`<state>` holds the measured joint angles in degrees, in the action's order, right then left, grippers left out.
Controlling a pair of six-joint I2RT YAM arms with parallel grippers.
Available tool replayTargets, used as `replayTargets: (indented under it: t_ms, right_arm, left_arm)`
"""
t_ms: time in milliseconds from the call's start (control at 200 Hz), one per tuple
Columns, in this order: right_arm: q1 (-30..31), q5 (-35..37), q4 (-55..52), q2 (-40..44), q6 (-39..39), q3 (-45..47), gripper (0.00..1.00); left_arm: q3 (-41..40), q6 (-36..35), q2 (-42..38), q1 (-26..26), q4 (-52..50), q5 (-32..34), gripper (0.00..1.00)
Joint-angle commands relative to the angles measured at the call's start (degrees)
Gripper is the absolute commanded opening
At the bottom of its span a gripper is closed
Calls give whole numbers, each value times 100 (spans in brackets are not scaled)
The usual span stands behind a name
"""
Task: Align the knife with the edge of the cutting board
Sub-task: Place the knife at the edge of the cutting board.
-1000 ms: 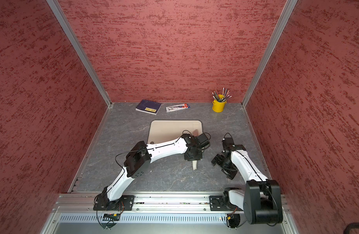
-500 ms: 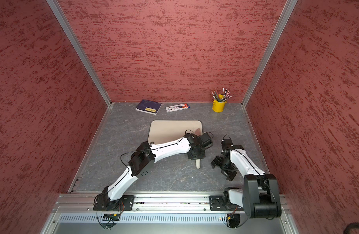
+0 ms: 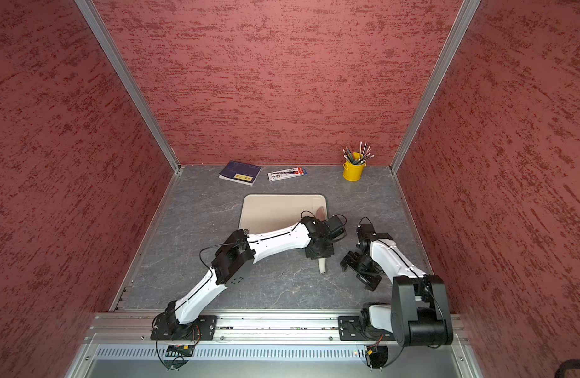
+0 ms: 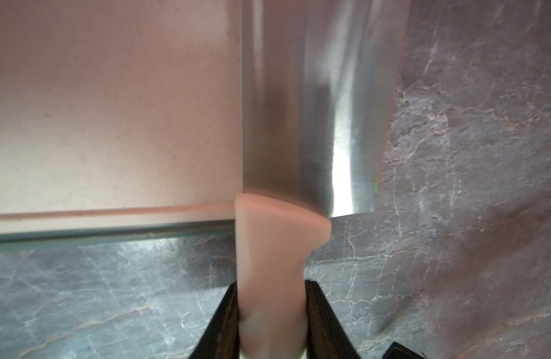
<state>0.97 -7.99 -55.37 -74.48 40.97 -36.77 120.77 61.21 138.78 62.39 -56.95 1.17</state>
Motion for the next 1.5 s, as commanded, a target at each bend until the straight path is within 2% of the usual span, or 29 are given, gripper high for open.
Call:
replayTargets:
  t_ms: [0,1498]
  right_arm:
    - [21,-21,97,3,-54,32,98]
    - [26,-155,146,74,-110,75,98]
  left_arm:
    - [87,-4,175,18,-62,-46,0]
    - [51,-136,-15,106,-300,-196,0]
